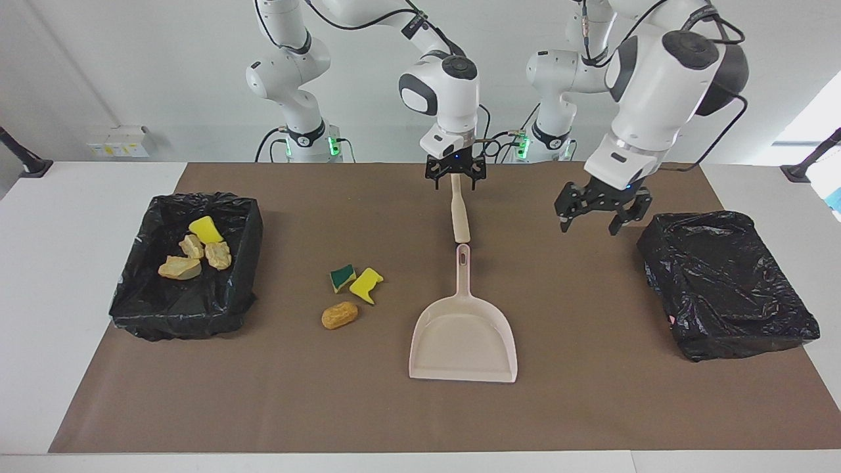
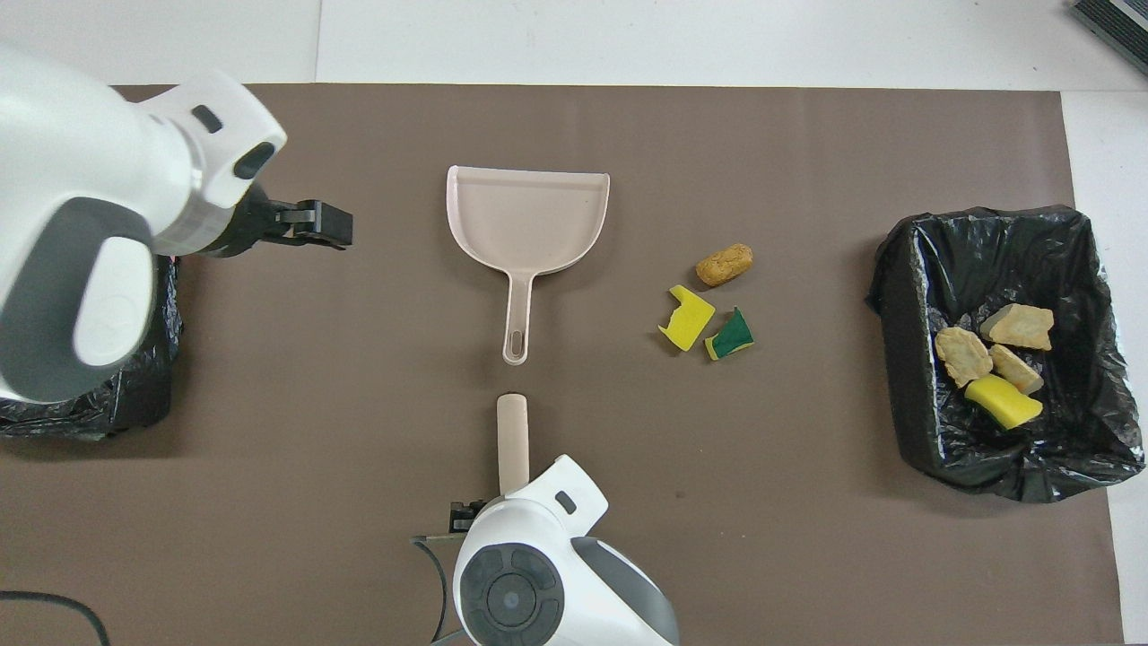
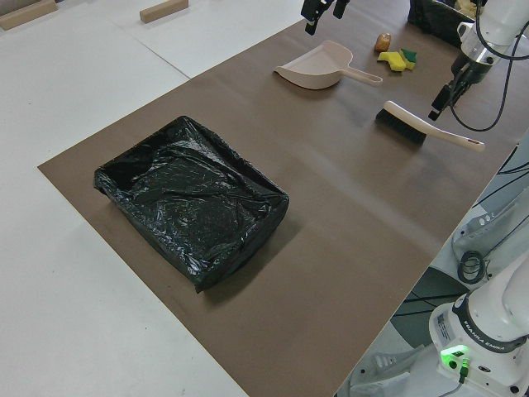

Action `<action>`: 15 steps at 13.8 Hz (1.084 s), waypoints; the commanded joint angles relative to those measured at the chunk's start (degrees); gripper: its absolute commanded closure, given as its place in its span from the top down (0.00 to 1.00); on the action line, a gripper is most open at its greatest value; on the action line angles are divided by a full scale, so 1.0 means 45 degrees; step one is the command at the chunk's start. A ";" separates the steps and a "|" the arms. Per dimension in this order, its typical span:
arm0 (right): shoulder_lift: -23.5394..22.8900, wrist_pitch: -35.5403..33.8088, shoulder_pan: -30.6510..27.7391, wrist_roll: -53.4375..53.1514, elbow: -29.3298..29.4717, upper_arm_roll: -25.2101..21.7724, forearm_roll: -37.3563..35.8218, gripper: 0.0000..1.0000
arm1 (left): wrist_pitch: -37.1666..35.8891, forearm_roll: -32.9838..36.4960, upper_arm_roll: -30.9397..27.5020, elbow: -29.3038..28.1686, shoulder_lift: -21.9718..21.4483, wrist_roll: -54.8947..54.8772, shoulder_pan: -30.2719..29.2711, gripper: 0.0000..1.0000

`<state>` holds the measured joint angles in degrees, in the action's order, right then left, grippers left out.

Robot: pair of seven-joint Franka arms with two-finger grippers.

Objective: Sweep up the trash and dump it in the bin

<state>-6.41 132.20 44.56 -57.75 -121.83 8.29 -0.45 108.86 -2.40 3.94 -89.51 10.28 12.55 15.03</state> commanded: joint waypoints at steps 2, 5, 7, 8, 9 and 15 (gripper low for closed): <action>0.0253 0.0662 0.0450 -0.0525 -0.0797 -0.0025 0.0216 1.00 | 0.2211 -0.0347 -0.0191 0.0537 0.2145 0.1386 0.1693 1.00; 0.0156 0.0507 0.0625 -0.0525 -0.0837 -0.0025 0.0216 0.83 | 0.2254 -0.0366 -0.0191 0.0323 0.2502 0.1371 0.2089 1.00; 0.0194 0.0466 0.0645 -0.0525 -0.0837 -0.0025 0.0216 0.70 | 0.2312 -0.0385 -0.0191 -0.0010 0.2696 0.1332 0.2439 1.00; 0.0194 0.0466 0.0645 -0.0525 -0.0837 -0.0025 0.0216 0.63 | 0.2313 -0.0405 -0.0172 -0.0069 0.2716 0.1332 0.2577 1.00; 0.0194 0.0389 0.0645 -0.0506 -0.0837 -0.0025 0.0216 0.59 | 0.2332 -0.0463 -0.0133 -0.0417 0.2736 0.1351 0.2752 1.00; 0.0214 -0.0585 0.0645 -0.0350 -0.0681 -0.0025 0.0216 0.02 | 0.3073 -0.0620 -0.0133 -0.1922 0.2736 0.2053 0.3553 1.00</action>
<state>-6.42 131.99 47.22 -59.38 -124.69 8.29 -0.40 120.37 -4.32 4.28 -95.60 23.13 20.39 29.38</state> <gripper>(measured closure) 0.749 0.000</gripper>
